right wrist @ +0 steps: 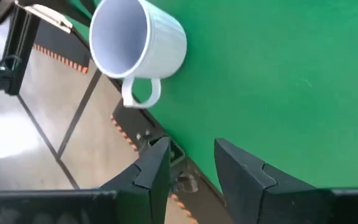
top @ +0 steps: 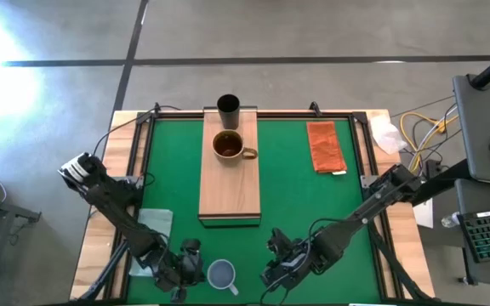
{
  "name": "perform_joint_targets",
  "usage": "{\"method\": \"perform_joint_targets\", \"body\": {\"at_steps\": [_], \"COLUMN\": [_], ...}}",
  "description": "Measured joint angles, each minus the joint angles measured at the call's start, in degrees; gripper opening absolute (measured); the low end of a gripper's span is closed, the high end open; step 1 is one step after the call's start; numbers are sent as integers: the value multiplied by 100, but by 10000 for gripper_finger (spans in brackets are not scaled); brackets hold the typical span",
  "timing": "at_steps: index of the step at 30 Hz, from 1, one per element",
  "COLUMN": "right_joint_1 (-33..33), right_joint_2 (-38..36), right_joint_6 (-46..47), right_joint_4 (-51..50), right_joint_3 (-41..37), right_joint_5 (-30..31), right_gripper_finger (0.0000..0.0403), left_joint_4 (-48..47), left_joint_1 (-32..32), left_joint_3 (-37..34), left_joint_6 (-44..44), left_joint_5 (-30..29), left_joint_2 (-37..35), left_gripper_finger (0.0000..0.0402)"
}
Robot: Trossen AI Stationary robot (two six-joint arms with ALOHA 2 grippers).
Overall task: Stack small to large cups/mugs on shelf
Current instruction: Put the gray mug on the shelf
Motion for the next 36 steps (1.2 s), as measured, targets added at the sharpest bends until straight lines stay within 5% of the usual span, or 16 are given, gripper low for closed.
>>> {"method": "perform_joint_targets", "body": {"at_steps": [21,36], "right_joint_1": [-195,-197], "right_joint_2": [1043,931], "right_joint_6": [-3,-1445], "right_joint_4": [1557,1524], "right_joint_3": [0,2], "right_joint_5": [-144,-739], "right_gripper_finger": [105,134], "left_joint_4": [1051,1090], "left_joint_1": [227,219], "left_joint_3": [1,3], "left_joint_6": [5,11], "left_joint_5": [-257,213], "left_joint_2": [502,624], "left_gripper_finger": [22,22]}}
